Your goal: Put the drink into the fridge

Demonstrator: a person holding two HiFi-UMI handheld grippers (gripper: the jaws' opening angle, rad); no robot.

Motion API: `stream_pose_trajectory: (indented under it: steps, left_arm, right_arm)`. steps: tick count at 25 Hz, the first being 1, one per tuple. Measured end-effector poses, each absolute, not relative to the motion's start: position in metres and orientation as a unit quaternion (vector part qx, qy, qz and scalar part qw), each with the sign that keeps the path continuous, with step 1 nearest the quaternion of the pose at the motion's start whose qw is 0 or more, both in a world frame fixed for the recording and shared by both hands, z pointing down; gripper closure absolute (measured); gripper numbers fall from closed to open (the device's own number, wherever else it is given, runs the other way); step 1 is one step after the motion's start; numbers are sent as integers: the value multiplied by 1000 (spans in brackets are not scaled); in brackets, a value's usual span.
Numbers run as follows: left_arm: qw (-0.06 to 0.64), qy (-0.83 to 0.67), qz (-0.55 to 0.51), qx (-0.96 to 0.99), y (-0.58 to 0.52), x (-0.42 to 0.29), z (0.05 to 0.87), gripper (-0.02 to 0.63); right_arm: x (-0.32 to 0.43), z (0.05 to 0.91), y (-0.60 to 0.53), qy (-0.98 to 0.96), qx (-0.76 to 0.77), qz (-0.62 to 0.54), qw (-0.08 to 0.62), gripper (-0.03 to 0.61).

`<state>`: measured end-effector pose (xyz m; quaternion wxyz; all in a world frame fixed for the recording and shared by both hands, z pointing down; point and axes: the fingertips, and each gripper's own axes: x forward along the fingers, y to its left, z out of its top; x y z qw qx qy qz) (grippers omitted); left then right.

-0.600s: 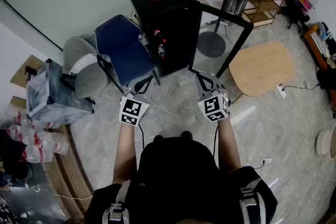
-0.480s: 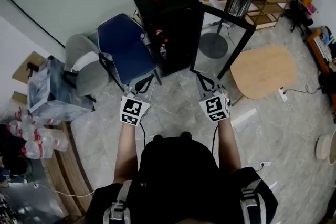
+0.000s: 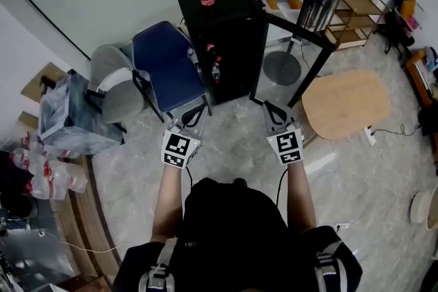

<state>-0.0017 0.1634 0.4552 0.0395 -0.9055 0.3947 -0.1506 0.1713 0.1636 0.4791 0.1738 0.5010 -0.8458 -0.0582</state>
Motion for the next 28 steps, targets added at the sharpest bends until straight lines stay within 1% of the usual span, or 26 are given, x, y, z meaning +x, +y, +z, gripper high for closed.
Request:
stream_pose_trajectory:
  steps: [4,8,11,14,16,17,18,23,28]
  left_arm:
    - [53,399,-163,-901,164,-2,454,617]
    - [57,399,-164,-900,167,-4,450,609]
    - [59,401,-160,-900,166,-4,450,586]
    - [58,402,-165,-899,159,-5,454,544]
    - [57,402,-165,-899,154,-7,455,520]
    - [56,402,-163,-899,150,-8,455,510]
    - [54,402,-161,-900,146,-9,455,502]
    - [52,401,-167,-899,118,-15,460,451]
    - [49,387,-163,-906,98,-16,460,437]
  right_arm:
    - [176,475,163,-850,499,-57,160,573]
    - [171,472,163,-857,489,-61,152,549]
    - [168,472,162,-855,487,-78,161,532]
    - [164,471,159,-851,485,-101,172,499]
    - [160,468,154,-852,483,-109,168,457]
    - [158,465,152,-853,482,-112,166,419]
    - [157,463,149,-854,481,-114,163,396]
    - [152,458,128,-854,483,-114,156,367]
    - [149,461,110,-856,485,-96,151,362]
